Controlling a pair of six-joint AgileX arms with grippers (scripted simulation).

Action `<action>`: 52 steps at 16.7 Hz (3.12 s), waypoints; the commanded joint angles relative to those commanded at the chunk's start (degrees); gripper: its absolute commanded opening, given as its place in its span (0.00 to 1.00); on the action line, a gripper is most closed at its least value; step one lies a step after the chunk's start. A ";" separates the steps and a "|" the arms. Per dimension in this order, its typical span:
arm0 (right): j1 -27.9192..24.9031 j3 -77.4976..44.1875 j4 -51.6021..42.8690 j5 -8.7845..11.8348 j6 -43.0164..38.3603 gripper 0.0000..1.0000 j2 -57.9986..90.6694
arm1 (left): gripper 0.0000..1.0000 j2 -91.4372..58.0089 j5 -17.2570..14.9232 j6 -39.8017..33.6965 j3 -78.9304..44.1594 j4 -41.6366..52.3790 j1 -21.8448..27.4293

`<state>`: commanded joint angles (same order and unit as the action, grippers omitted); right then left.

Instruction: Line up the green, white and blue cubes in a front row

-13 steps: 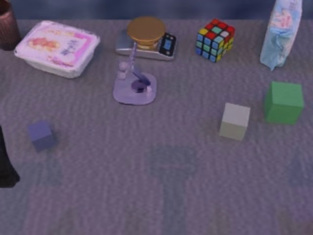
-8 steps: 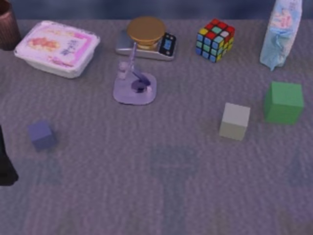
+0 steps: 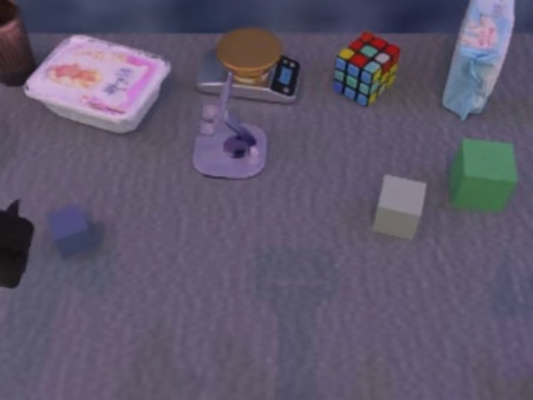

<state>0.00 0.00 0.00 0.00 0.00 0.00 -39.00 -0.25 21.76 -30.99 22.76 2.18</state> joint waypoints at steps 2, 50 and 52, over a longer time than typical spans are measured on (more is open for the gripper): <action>0.00 0.00 0.00 0.00 0.00 1.00 0.00 | 1.00 -12.76 0.03 6.05 -8.42 6.55 0.52; 0.00 0.00 0.00 0.00 0.00 1.00 0.00 | 0.00 -81.14 0.12 37.41 -42.72 20.79 2.99; 0.00 0.00 0.00 0.00 0.00 1.00 0.00 | 0.00 -81.14 0.12 37.41 -42.72 20.79 2.99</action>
<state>0.00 0.00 0.00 0.00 0.00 0.00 -120.15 -0.12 59.16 -73.70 43.56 5.17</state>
